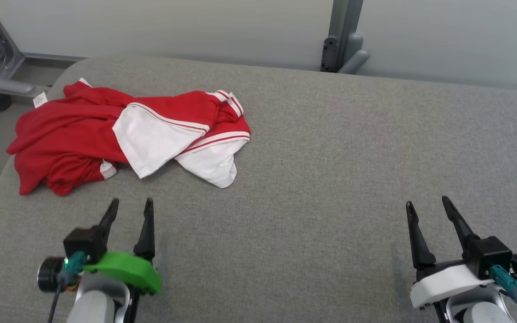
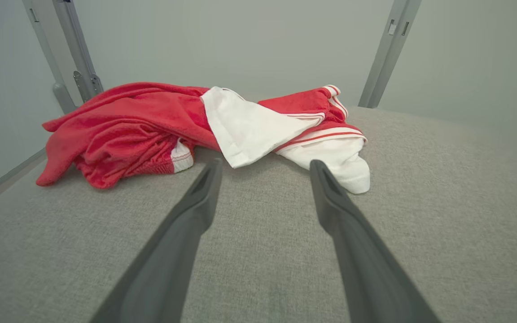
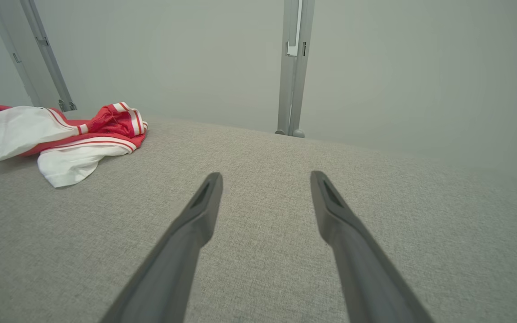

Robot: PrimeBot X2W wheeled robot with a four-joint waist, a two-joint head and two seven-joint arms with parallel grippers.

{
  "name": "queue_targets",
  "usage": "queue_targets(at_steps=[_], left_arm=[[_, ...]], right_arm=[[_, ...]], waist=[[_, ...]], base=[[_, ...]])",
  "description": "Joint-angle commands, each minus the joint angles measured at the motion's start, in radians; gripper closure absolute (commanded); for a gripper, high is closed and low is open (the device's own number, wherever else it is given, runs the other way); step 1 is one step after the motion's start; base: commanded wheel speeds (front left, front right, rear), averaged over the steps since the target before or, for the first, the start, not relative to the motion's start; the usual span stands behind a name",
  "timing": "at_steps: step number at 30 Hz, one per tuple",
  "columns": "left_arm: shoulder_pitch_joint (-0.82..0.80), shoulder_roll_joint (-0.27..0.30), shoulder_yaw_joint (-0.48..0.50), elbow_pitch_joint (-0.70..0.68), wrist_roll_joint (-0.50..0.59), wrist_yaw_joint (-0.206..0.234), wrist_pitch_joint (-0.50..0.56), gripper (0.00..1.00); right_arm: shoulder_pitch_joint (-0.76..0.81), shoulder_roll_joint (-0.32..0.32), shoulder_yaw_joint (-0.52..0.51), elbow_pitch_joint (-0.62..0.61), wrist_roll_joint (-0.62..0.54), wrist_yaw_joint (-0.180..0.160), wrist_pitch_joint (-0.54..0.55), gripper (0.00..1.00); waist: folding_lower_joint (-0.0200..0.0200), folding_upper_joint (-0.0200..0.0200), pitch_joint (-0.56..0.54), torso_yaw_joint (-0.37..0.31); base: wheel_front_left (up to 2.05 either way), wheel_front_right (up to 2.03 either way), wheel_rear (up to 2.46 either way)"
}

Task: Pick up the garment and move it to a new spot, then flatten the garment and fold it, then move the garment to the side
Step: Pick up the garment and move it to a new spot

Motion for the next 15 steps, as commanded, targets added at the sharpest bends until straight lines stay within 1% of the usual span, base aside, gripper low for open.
queue_targets(at_steps=[1, 4, 6, 7, 12, 15], left_arm=[[-0.076, 0.012, -0.02, 0.02, 0.002, 0.001, 0.018, 0.0], [-0.213, 0.025, -0.068, 0.077, 0.011, 0.001, 0.066, 0.0], [-0.303, 0.036, -0.133, 0.112, 0.013, 0.001, 0.096, 0.0], [-0.303, 0.036, -0.133, 0.112, 0.013, 0.001, 0.096, 0.0], [-0.481, 0.088, -0.253, 0.218, -0.009, 0.001, 0.152, 0.0], [-0.55, 0.123, -0.32, 0.293, -0.019, 0.001, 0.163, 0.0]], right_arm=[[-0.022, -0.008, -0.001, -0.008, -0.005, 0.0, -0.003, 0.0], [-0.059, -0.015, 0.004, -0.017, -0.005, 0.0, -0.003, 0.0], [-0.083, -0.017, 0.007, -0.021, -0.002, 0.0, -0.003, 0.0], [-0.083, -0.017, 0.007, -0.021, -0.002, 0.0, -0.003, 0.0], [-0.139, -0.018, 0.024, -0.018, 0.015, 0.0, -0.003, 0.0], [-0.155, -0.016, 0.03, -0.011, 0.029, 0.0, -0.003, 0.0]], waist=[[0.0, 0.0046, 0.079, -0.041], [0.0, 0.0046, 0.151, -0.064], [0.0, 0.0046, 0.195, -0.079], [0.0, 0.0046, 0.195, -0.079], [0.0, 0.0046, 0.28, -0.124], [0.0, 0.0046, 0.3, -0.154]], base=[[0.0, 0.0, 0.0], [0.0, 0.0, 0.0], [0.0, 0.0, 0.0], [0.0, 0.0, 0.0], [0.0, 0.0, 0.0], [0.0, 0.0, 0.0]])
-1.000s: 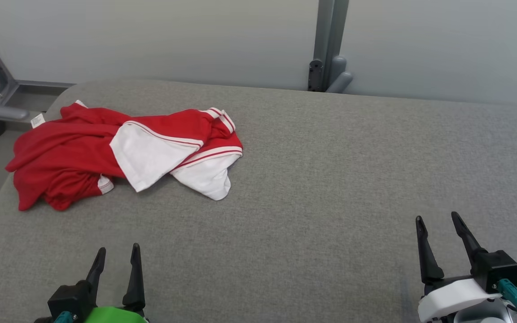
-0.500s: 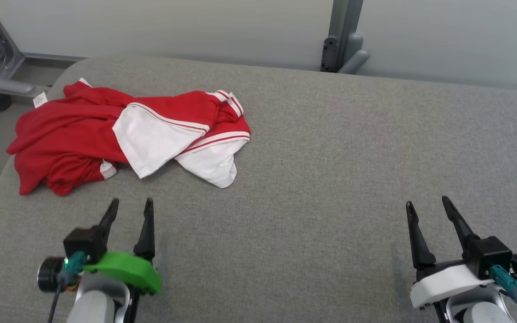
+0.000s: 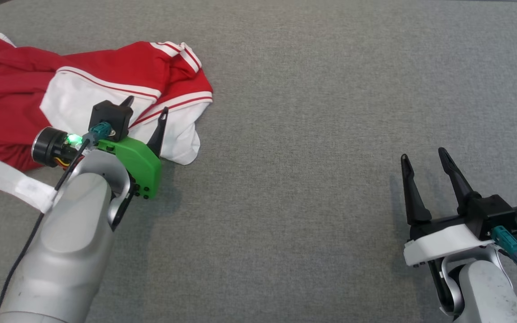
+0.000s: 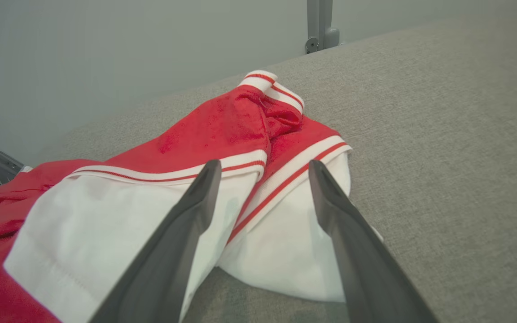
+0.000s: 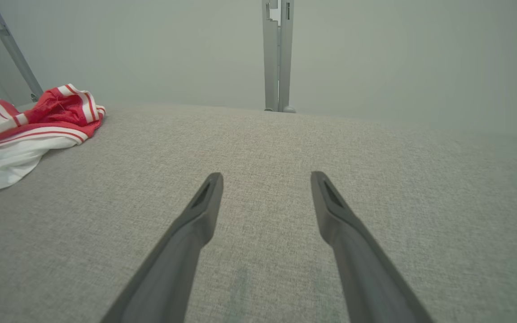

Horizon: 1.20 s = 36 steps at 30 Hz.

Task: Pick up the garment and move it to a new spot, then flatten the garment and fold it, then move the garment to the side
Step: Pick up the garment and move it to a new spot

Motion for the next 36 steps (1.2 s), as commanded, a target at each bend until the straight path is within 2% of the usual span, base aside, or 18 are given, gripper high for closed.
queue_targets(at_steps=[1, 7, 11, 12, 13, 14, 17, 25, 31, 35, 36], left_arm=[[-0.033, 0.026, -0.022, 0.036, -0.005, 0.002, 0.009, 0.0], [-0.104, 0.101, -0.111, 0.194, -0.013, 0.002, 0.032, 0.0], [-0.109, 0.105, -0.165, 0.283, -0.031, 0.001, 0.062, 0.0], [-0.108, 0.105, -0.182, 0.296, -0.037, 0.001, 0.063, 0.15], [-0.106, 0.105, -0.192, 0.309, -0.043, 0.0, 0.058, 0.53], [-0.106, 0.106, -0.2, 0.319, -0.049, 0.0, 0.051, 1.0], [-0.123, 0.11, -0.179, 0.349, -0.078, 0.004, 0.012, 1.0], [-0.17, 0.062, -0.12, 0.335, -0.137, 0.035, -0.132, 1.0], [-0.209, -0.016, -0.124, 0.186, -0.155, 0.028, -0.168, 1.0], [-0.203, -0.08, -0.134, 0.017, -0.198, 0.017, -0.138, 1.0], [-0.203, -0.08, -0.134, 0.017, -0.198, 0.017, -0.138, 1.0]], right_arm=[[-0.013, 0.001, 0.002, 0.003, 0.014, 0.0, -0.003, 0.0], [-0.023, 0.008, 0.014, 0.014, 0.045, 0.0, -0.003, 0.0], [-0.012, 0.011, 0.025, 0.023, 0.056, 0.0, -0.003, 0.0], [-0.008, 0.011, 0.027, 0.025, 0.058, 0.0, -0.003, 0.0], [-0.003, 0.012, 0.028, 0.027, 0.06, 0.0, -0.003, 0.0], [0.002, 0.012, 0.028, 0.03, 0.061, 0.0, -0.003, 0.0], [0.022, 0.013, 0.027, 0.034, 0.06, 0.0, -0.003, 0.0], [0.068, 0.012, 0.037, 0.049, 0.077, 0.0, -0.003, 0.0], [0.106, 0.013, 0.041, 0.054, 0.085, 0.0, -0.003, 0.0], [0.124, 0.013, 0.043, 0.056, 0.101, 0.0, -0.003, 0.0], [0.124, 0.013, 0.043, 0.056, 0.101, 0.0, -0.003, 0.0]], waist=[[-0.0001, 0.0046, 0.075, -0.084], [-0.0001, 0.0046, 0.072, -0.132], [-0.0001, 0.0046, 0.055, -0.152], [-0.0001, 0.0046, 0.05, -0.155], [-0.0001, 0.0046, 0.043, -0.157], [-0.0001, 0.0046, 0.035, -0.158], [-0.0001, 0.0046, 0.009, -0.157], [-0.0001, 0.0046, -0.083, -0.139], [-0.0001, 0.0046, -0.144, -0.123], [-0.0001, 0.0046, -0.17, -0.128], [-0.0001, 0.0046, -0.17, -0.128]], base=[[0.0, 0.0, 0.0], [0.0, 0.0, 0.0], [0.0, 0.0, 0.0], [0.0, 0.0, 0.0], [0.0, 0.0, 0.0], [0.0, 0.0, 0.0], [0.0, 0.0, 0.0], [0.0, 0.0, 0.0], [0.0, 0.0, 0.0], [0.0, 0.0, 0.0], [0.0, 0.0, 0.0]])
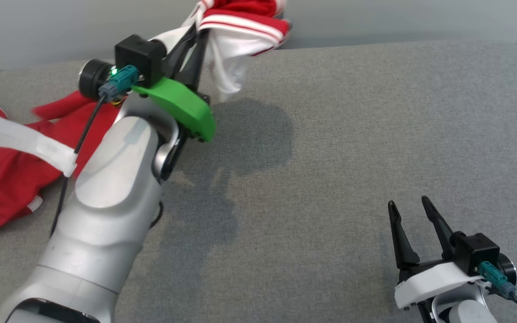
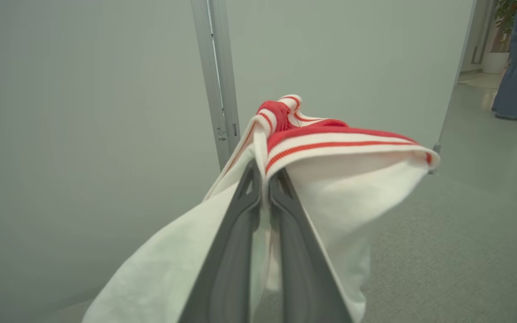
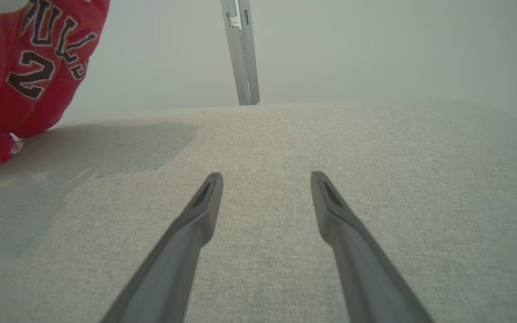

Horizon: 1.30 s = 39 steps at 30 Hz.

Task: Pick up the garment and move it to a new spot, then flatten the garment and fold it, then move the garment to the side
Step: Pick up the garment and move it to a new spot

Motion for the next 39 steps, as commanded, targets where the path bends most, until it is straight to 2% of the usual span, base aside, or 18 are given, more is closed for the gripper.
queue_targets(at_steps=[1, 5, 9, 15, 18, 21, 25, 29, 30, 33, 39], left_arm=[[0.007, -0.009, -0.004, -0.04, -0.02, -0.003, 0.011, 1.0], [0.08, -0.044, -0.029, -0.276, -0.104, -0.005, 0.11, 1.0], [0.164, -0.061, -0.066, -0.535, -0.199, 0.033, 0.205, 1.0], [0.277, -0.065, -0.145, -0.869, -0.374, 0.132, 0.271, 1.0], [0.295, -0.064, -0.176, -0.944, -0.406, 0.193, 0.279, 1.0], [0.317, -0.064, -0.166, -0.916, -0.421, 0.238, 0.273, 1.0], [0.338, -0.05, -0.147, -0.788, -0.428, 0.258, 0.263, 1.0], [0.337, -0.055, -0.139, -0.624, -0.456, 0.233, 0.239, 1.0], [0.334, -0.061, -0.152, -0.553, -0.489, 0.212, 0.227, 1.0], [0.297, -0.065, -0.212, -0.458, -0.519, 0.191, 0.198, 1.0], [0.216, -0.063, -0.338, -0.27, -0.561, 0.21, 0.105, 1.0]], right_arm=[[0.016, -0.002, 0.001, 0.002, 0.009, 0.0, -0.003, 0.0], [0.022, -0.003, 0.007, 0.004, 0.026, 0.0, -0.003, 0.0], [0.02, -0.003, 0.006, 0.003, 0.035, 0.0, -0.003, 0.0], [0.0, -0.002, 0.004, -0.001, 0.046, 0.0, -0.003, 0.0], [-0.004, -0.002, -0.002, 0.0, 0.048, 0.0, -0.003, 0.0], [-0.015, -0.002, 0.0, 0.003, 0.053, 0.0, -0.003, 0.0], [-0.02, -0.002, 0.004, 0.005, 0.062, 0.0, -0.003, 0.0], [-0.036, -0.003, 0.013, 0.012, 0.071, 0.0, -0.003, 0.0], [-0.04, -0.002, 0.015, 0.013, 0.074, 0.0, -0.003, 0.0], [-0.054, -0.002, 0.021, 0.015, 0.079, 0.0, -0.003, 0.0], [-0.081, -0.003, 0.048, 0.022, 0.094, 0.0, -0.003, 0.0]], waist=[[0.0, 0.0046, -0.022, -0.001], [0.0, 0.0046, -0.032, -0.022], [0.0, 0.0046, -0.022, -0.055], [0.0, 0.0046, 0.012, -0.104], [0.0, 0.0046, 0.026, -0.118], [0.0, 0.0046, 0.043, -0.134], [0.0, 0.0046, 0.058, -0.146], [0.0, 0.0046, 0.077, -0.158], [0.0, 0.0046, 0.087, -0.16], [0.0, 0.0046, 0.099, -0.166], [0.0, 0.0046, 0.119, -0.195]], base=[[0.0, 0.0, 0.0], [0.0, 0.0, 0.0], [0.0, 0.0, 0.0], [0.0, 0.0, 0.0], [0.0, 0.0, 0.0], [0.0, 0.0, 0.0], [0.0, 0.0, 0.0], [0.0, 0.0, 0.0], [0.0, 0.0, 0.0], [0.0, 0.0, 0.0], [0.0, 0.0, 0.0]])
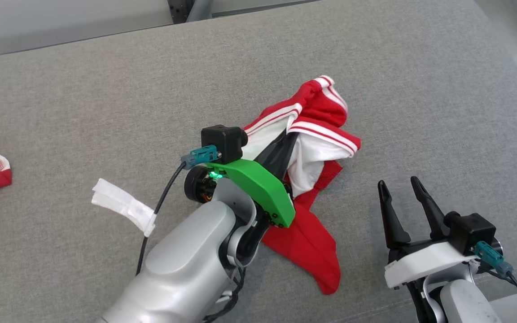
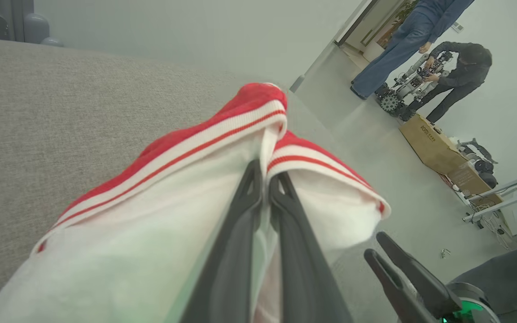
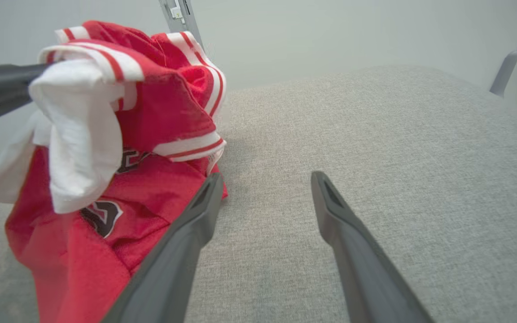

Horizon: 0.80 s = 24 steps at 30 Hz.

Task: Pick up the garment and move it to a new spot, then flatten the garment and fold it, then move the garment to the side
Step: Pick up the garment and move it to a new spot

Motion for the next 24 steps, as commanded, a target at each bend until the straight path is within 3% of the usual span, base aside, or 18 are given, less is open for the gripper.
queue_targets(at_steps=[1, 2, 4, 5, 6, 7, 8, 12, 18, 24], left_arm=[[-0.038, 0.005, -0.024, 0.068, -0.016, 0.012, -0.037, 1.0], [-0.052, 0.005, -0.032, 0.1, -0.02, 0.017, -0.055, 1.0], [-0.072, 0.005, -0.043, 0.156, -0.031, 0.024, -0.088, 0.72], [-0.072, 0.005, -0.043, 0.156, -0.031, 0.024, -0.088, 0.72], [-0.082, 0.005, -0.048, 0.183, -0.036, 0.027, -0.104, 0.56], [-0.092, 0.005, -0.051, 0.206, -0.041, 0.032, -0.118, 0.15], [-0.1, 0.005, -0.054, 0.225, -0.047, 0.034, -0.13, 0.0], [-0.111, 0.004, -0.066, 0.24, -0.112, 0.018, -0.157, 0.0], [-0.08, 0.004, -0.059, 0.191, -0.193, 0.029, -0.178, 0.0], [0.039, 0.04, 0.037, 0.117, -0.129, 0.018, -0.181, 0.0]], right_arm=[[-0.014, -0.003, 0.006, 0.002, 0.01, 0.0, -0.003, 0.0], [-0.016, -0.003, 0.008, 0.003, 0.012, 0.0, -0.003, 0.0], [-0.014, -0.003, 0.006, 0.004, 0.015, 0.0, -0.003, 0.0], [-0.014, -0.003, 0.006, 0.004, 0.015, 0.0, -0.003, 0.0], [-0.012, -0.003, 0.005, 0.004, 0.015, 0.0, -0.003, 0.0], [-0.009, -0.003, 0.004, 0.004, 0.016, 0.0, -0.003, 0.0], [-0.005, -0.003, 0.004, 0.004, 0.017, 0.0, -0.003, 0.0], [0.009, -0.003, -0.004, 0.008, 0.014, 0.0, -0.003, 0.0], [0.019, -0.003, -0.003, 0.015, 0.009, 0.0, -0.003, 0.0], [0.058, -0.003, -0.021, 0.014, -0.006, 0.0, -0.003, 0.0]], waist=[[0.0, 0.0045, 0.012, -0.02], [0.0, 0.0045, 0.013, -0.025], [0.0, 0.0045, 0.013, -0.031], [0.0, 0.0045, 0.013, -0.031], [0.0, 0.0045, 0.013, -0.033], [0.0, 0.0045, 0.013, -0.034], [0.0, 0.0045, 0.013, -0.035], [0.0, 0.0045, 0.004, -0.03], [0.0, 0.0045, -0.028, -0.022], [0.0, 0.0045, -0.08, -0.002]], base=[[0.0, 0.0, 0.0], [0.0, 0.0, 0.0], [0.0, 0.0, 0.0], [0.0, 0.0, 0.0], [0.0, 0.0, 0.0], [0.0, 0.0, 0.0], [0.0, 0.0, 0.0], [0.0, 0.0, 0.0], [0.0, 0.0, 0.0], [0.0, 0.0, 0.0]])
